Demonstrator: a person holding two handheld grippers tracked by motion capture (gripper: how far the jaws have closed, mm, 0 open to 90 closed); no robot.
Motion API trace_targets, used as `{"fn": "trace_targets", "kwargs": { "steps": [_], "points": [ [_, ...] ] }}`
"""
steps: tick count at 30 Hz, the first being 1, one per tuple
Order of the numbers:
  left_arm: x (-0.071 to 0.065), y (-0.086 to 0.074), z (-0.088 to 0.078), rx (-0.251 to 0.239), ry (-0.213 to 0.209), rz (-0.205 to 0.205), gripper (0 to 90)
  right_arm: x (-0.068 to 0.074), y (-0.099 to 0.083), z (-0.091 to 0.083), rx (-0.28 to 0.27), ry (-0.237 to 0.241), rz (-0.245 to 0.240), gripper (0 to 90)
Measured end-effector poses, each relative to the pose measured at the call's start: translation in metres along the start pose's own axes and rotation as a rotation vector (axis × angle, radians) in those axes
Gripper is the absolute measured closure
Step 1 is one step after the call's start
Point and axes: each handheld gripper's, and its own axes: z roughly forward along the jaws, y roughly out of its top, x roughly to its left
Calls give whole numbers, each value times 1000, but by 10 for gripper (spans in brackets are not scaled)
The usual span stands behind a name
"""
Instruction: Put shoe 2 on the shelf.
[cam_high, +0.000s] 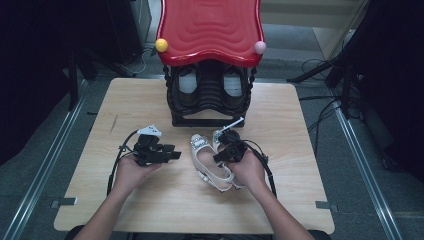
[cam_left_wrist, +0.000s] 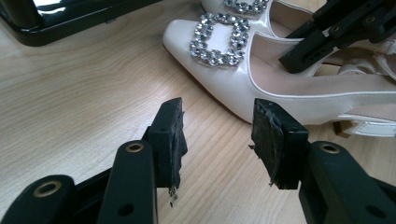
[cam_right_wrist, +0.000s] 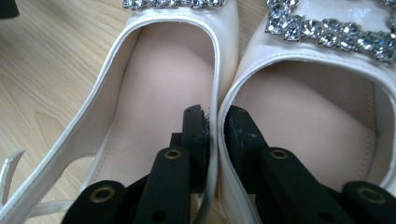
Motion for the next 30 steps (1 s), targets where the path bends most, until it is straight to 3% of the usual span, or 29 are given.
{"fn": "trace_targets", "kwargs": {
  "steps": [7,13,16,20,23,30],
  "points": [
    [3,0,-4,-15,14,-4,537,-1,-1,-6,-8,4,-5,847],
    [7,-1,-6,-20,27,-3,538,-3,-1,-16,-25,1,-62,854],
    [10,-2,-8,-21,46,-4,538,-6,1,-22,-14,39,-86,854],
    [17,-3,-13,-38,64,-18,538,-6,5,-37,-18,79,-170,851],
    [21,-4,-19,-53,72,-29,538,-8,9,-46,-11,99,-199,852],
    [27,-9,-29,-66,90,-51,538,-6,27,-69,-9,127,-391,850]
  ]
}}
